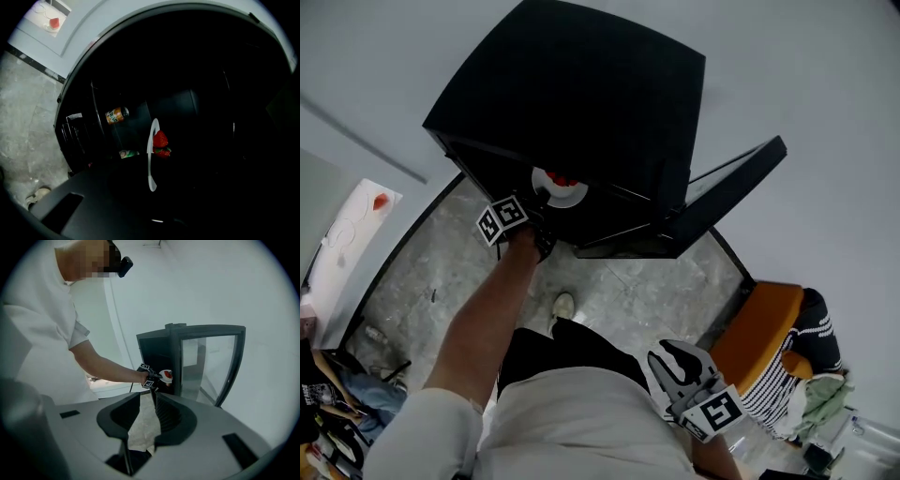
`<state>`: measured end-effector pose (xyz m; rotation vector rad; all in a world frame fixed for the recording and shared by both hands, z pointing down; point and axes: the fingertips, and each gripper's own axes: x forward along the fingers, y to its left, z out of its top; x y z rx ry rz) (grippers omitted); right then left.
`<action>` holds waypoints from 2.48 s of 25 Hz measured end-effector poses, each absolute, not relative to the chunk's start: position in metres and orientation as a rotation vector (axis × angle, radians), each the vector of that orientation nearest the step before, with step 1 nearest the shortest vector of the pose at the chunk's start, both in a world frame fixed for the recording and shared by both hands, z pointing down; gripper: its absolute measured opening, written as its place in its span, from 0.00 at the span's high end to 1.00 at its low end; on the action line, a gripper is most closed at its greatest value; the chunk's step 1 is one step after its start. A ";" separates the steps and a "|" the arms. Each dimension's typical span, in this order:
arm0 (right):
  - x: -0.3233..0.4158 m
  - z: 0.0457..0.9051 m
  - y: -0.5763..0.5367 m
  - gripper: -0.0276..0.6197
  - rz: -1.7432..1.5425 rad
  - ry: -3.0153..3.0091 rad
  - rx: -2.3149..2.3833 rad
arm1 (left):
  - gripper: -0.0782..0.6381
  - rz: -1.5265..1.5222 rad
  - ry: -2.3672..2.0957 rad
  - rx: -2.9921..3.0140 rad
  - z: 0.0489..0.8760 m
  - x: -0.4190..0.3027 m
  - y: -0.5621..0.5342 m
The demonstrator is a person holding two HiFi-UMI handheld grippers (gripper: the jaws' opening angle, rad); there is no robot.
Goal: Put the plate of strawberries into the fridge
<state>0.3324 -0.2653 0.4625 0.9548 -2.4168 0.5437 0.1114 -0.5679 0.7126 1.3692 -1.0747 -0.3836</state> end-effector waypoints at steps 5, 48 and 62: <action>0.342 0.469 -0.277 0.78 0.582 -2.411 0.952 | 0.86 -0.343 -1.120 1.361 0.725 0.115 -0.589; 0.179 0.446 -0.228 0.90 0.482 -2.590 0.883 | 0.87 0.192 -0.710 2.093 0.539 0.046 -0.310; 0.062 0.441 -0.108 0.92 0.467 -2.637 0.879 | 0.87 0.169 -0.496 2.234 0.469 -0.045 -0.121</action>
